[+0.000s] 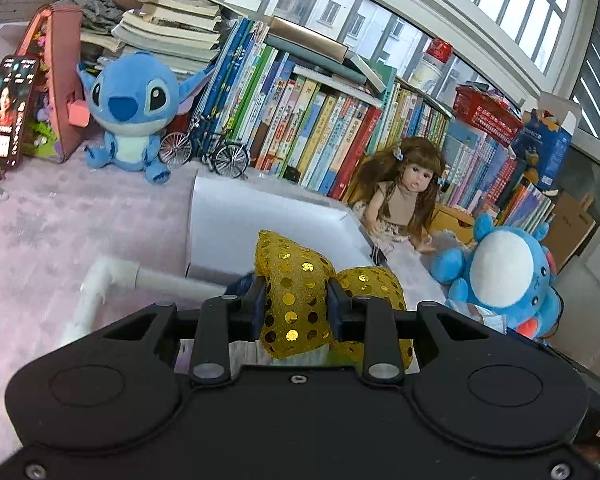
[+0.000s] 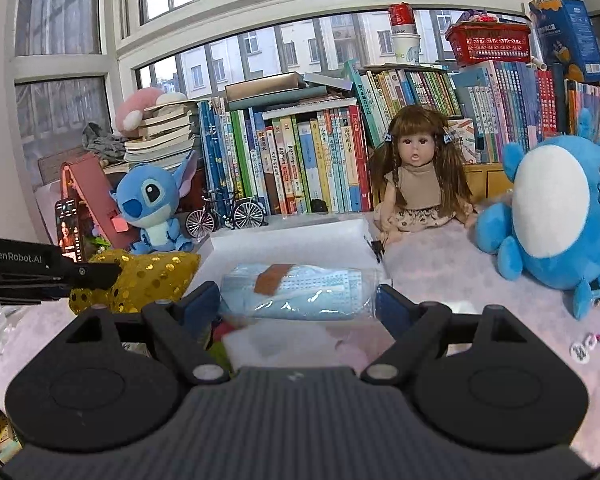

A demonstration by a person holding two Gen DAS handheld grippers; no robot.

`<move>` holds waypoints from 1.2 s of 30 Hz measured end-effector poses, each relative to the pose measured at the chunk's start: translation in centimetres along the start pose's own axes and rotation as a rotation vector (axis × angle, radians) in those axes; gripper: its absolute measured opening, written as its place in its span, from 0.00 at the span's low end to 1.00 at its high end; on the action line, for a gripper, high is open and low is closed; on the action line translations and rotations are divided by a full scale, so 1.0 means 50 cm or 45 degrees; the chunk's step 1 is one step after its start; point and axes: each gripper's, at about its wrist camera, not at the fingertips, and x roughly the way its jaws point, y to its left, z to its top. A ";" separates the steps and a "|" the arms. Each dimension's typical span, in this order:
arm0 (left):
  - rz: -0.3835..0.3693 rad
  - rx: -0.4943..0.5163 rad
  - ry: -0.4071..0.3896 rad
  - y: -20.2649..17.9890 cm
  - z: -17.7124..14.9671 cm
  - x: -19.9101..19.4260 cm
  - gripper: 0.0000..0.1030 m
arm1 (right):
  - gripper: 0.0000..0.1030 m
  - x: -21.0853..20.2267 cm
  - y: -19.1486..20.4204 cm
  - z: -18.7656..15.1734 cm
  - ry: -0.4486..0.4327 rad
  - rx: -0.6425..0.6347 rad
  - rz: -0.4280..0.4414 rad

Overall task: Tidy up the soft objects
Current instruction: 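Carry the gold pillow with the left tool while the right tool carries the mask pack into the white box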

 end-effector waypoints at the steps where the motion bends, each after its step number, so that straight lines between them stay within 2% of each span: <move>1: 0.000 0.001 -0.002 -0.001 0.009 0.008 0.29 | 0.83 0.006 -0.003 0.006 0.000 -0.003 0.000; 10: -0.013 -0.037 0.047 0.000 0.099 0.103 0.29 | 0.83 0.076 -0.031 0.080 0.028 0.021 0.018; 20: -0.051 -0.115 0.234 -0.002 0.194 0.259 0.30 | 0.83 0.197 -0.052 0.173 0.140 -0.031 -0.001; 24: -0.003 -0.167 0.332 0.001 0.211 0.340 0.30 | 0.83 0.269 -0.064 0.198 0.246 -0.038 -0.002; 30: 0.089 -0.230 0.404 0.034 0.202 0.419 0.30 | 0.83 0.377 -0.091 0.179 0.434 0.039 0.004; 36: 0.145 -0.215 0.442 0.054 0.191 0.462 0.31 | 0.85 0.443 -0.093 0.143 0.558 0.085 0.046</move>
